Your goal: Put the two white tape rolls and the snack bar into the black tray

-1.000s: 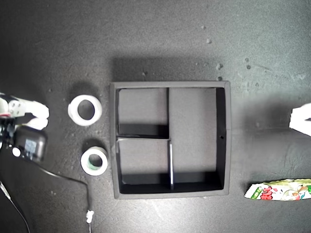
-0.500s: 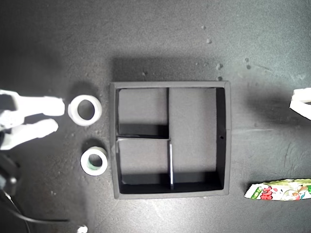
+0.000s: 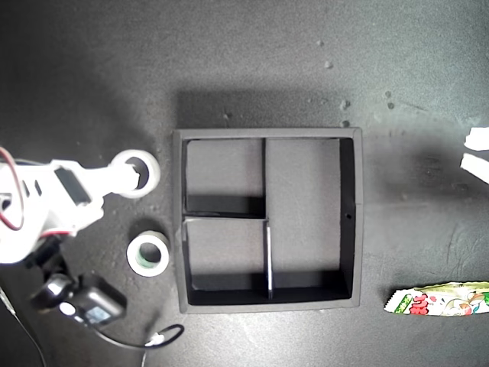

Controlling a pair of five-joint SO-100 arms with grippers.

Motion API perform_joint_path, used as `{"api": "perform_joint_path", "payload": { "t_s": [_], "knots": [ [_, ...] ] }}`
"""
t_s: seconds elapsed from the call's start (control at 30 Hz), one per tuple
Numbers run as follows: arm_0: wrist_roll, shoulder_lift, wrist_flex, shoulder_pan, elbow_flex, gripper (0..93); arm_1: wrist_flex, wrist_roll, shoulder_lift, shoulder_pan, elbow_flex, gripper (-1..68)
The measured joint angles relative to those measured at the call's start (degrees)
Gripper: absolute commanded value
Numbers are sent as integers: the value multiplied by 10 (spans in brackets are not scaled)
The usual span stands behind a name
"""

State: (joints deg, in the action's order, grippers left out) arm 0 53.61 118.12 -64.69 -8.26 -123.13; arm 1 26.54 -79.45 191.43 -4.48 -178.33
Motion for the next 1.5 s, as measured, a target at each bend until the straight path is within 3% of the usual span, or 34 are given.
{"api": "perform_joint_path", "payload": {
  "t_s": [0.53,0.8,0.97,1.27,1.4,1.5],
  "knots": [
    [0,-104,66,6,-12,179,11,-54,0,-4,0,18],
    [10,-155,67,45,-5,20,37,-204,0,-87,0,19],
    [-20,-121,-4,69,53,4,37,-1,0,-105,36,99],
    [-97,-160,-178,72,379,4,21,469,-34,-18,211,193],
    [-111,-259,-223,61,536,4,61,571,-273,36,397,201],
    [-112,-341,-243,46,627,4,171,592,-538,86,625,223]
  ]
}}
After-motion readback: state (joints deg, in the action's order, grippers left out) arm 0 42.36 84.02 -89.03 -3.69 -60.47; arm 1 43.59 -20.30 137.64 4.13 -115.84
